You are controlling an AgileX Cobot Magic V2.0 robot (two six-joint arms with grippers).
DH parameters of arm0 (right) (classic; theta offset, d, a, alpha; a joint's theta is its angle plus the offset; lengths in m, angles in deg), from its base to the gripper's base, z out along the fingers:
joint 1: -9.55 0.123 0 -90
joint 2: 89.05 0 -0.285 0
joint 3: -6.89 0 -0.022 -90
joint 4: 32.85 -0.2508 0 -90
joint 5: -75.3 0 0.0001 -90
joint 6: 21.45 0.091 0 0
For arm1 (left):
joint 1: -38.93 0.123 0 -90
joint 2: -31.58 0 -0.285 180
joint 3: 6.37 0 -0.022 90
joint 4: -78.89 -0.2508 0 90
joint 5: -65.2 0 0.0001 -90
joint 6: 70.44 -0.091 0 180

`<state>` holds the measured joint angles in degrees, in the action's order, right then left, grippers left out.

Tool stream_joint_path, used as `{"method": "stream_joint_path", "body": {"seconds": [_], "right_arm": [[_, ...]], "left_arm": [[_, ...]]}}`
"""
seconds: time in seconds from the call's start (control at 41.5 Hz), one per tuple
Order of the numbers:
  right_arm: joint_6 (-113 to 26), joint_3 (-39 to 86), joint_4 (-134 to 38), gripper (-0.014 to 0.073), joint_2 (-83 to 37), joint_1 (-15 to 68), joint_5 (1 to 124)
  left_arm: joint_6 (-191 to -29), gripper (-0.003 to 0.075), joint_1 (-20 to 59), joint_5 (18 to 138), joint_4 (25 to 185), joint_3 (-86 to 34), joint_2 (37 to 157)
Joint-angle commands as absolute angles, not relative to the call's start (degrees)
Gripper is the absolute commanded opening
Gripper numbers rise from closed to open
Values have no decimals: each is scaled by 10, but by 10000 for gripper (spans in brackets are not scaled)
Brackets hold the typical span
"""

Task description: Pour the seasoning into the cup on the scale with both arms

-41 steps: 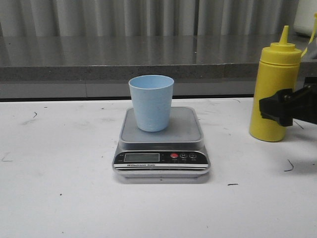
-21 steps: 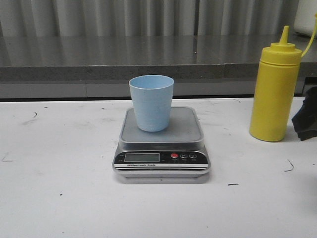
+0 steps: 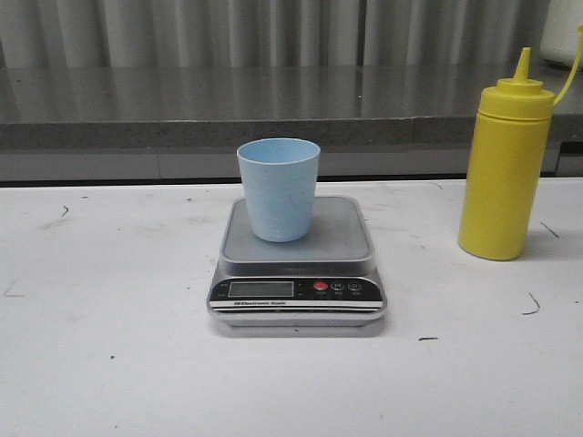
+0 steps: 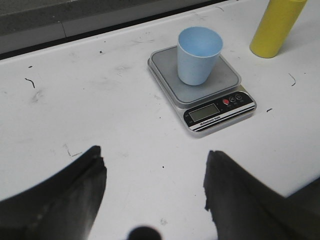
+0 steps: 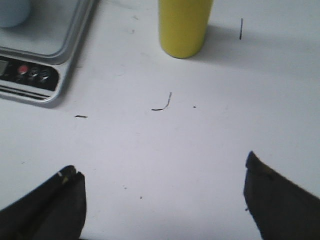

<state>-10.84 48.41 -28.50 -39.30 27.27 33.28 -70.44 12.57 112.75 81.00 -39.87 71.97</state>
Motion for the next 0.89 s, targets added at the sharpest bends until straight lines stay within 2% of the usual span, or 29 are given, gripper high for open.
{"method": "stream_joint_path", "body": {"seconds": [0.0, 0.289, 0.627, 0.724, 0.796, 0.844, 0.868], "right_arm": [[-141, 449, -310, 654, -433, 276, 316], [-141, 449, -295, 654, -518, 276, 290], [-141, 449, -295, 647, -535, 276, 296], [-141, 449, -295, 552, -535, 276, 296], [-141, 449, -295, 405, -535, 276, 296], [-141, 449, -295, 283, -535, 276, 296], [-141, 449, -295, 253, -535, 276, 296]], "left_arm": [[-701, 428, 126, 1088, 814, -384, 721], [-701, 428, 126, 1088, 814, -384, 721], [-701, 428, 126, 1088, 814, -384, 721], [-701, 428, 126, 1088, 814, -384, 721], [-701, 424, 126, 1088, 814, -384, 721], [-701, 397, 126, 1088, 814, -384, 721], [-701, 379, 126, 1088, 814, -384, 721]]}}
